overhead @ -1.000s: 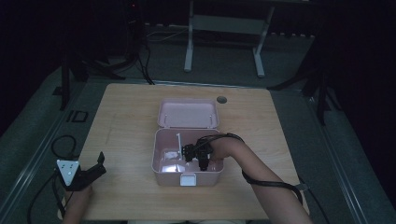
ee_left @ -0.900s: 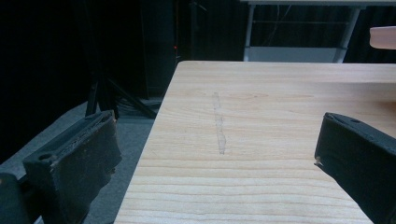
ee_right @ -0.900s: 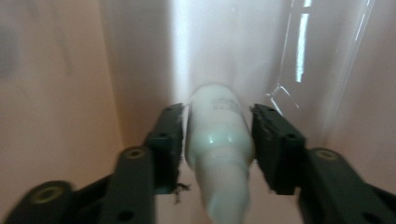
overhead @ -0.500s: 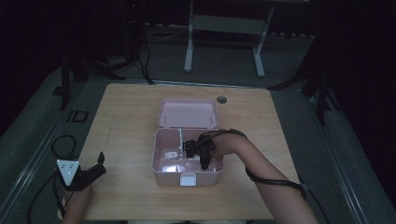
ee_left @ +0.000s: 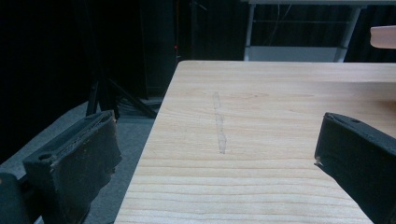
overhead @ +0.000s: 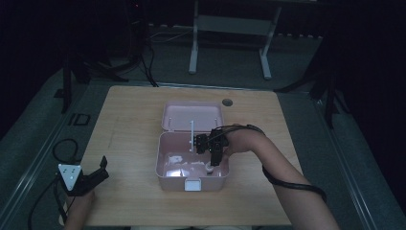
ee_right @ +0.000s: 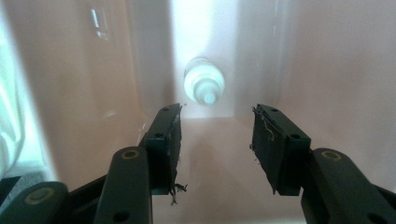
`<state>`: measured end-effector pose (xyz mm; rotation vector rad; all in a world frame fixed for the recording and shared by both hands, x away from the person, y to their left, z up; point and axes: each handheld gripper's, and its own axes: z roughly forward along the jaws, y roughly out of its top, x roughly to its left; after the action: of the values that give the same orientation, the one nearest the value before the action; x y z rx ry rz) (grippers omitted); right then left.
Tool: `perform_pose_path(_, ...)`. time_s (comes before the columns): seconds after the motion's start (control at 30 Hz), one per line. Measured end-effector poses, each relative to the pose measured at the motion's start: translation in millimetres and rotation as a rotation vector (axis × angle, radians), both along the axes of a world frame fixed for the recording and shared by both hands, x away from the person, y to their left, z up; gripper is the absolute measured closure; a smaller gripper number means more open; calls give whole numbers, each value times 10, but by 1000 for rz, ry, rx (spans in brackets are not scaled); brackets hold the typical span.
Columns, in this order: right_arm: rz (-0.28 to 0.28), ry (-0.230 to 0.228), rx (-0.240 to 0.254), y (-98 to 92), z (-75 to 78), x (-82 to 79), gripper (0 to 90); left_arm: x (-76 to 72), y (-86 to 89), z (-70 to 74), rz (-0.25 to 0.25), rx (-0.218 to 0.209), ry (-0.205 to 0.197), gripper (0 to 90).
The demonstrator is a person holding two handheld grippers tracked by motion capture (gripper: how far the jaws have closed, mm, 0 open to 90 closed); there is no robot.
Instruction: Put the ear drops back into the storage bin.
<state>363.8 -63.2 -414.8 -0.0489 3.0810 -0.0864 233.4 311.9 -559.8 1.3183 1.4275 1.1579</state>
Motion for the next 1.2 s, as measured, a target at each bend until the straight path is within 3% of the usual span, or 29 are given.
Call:
perform_pose_path(0.4,-57,-46,70,-369,453,11,529,0,0,0,1,2,1,3)
perform_pose_path(0.6,-99,-48,96,-565,502,44,532,2,-5,-1,1,4,2,3)
perform_pose_path(0.8,-147,-40,111,-785,403,88,533,3,-6,-3,2,5,3,3)
perform_pose_path(1.1,-233,-42,135,-1021,81,167,511,4,-5,-3,1,5,5,3)
perform_pose_path(1.2,-279,-46,170,-1094,-31,197,491,4,-5,-3,2,3,3,3)
